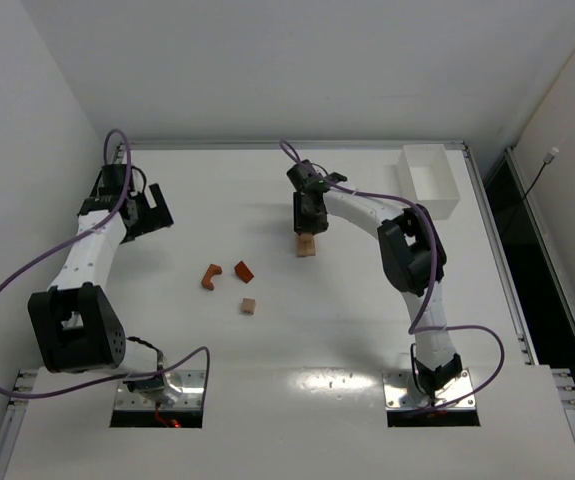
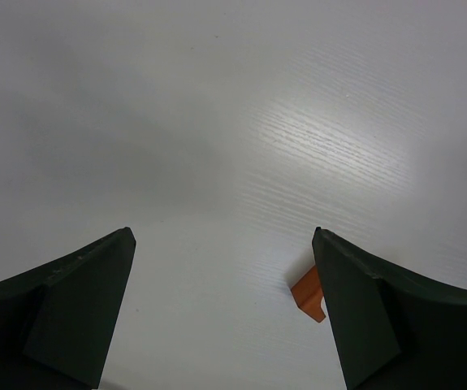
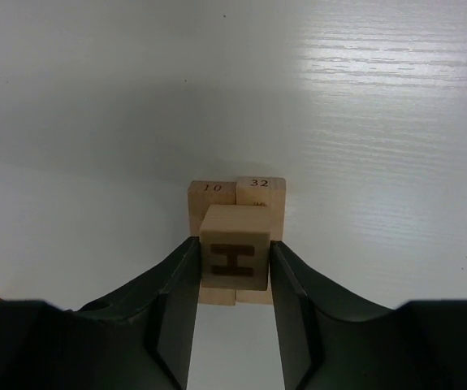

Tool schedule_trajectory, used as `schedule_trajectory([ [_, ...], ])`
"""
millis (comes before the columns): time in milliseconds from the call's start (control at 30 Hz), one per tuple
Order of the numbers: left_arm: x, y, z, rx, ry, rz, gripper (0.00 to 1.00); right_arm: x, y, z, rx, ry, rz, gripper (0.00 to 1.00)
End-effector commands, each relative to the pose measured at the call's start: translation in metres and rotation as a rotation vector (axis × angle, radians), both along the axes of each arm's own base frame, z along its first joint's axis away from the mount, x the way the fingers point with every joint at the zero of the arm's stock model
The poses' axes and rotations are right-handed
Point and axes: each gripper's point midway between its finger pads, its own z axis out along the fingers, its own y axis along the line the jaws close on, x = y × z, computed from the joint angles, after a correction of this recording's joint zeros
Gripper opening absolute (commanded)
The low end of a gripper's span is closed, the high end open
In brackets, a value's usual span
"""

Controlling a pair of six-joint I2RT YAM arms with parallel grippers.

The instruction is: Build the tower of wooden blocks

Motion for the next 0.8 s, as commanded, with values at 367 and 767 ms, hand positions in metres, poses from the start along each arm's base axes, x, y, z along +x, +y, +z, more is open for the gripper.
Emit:
schedule_trajectory([
  [367,0.016,0.004,0.02,0.005,-0.059,0.009,0.88,0.015,0.014,0.036,0.077,-0.093,0.066,0.72],
  [767,-0.005,-0.001,0.017,0.021,-0.07,-0.037,0.88,-0.118,0.036,0.167,0.254,-0.427,0.992,0.78],
])
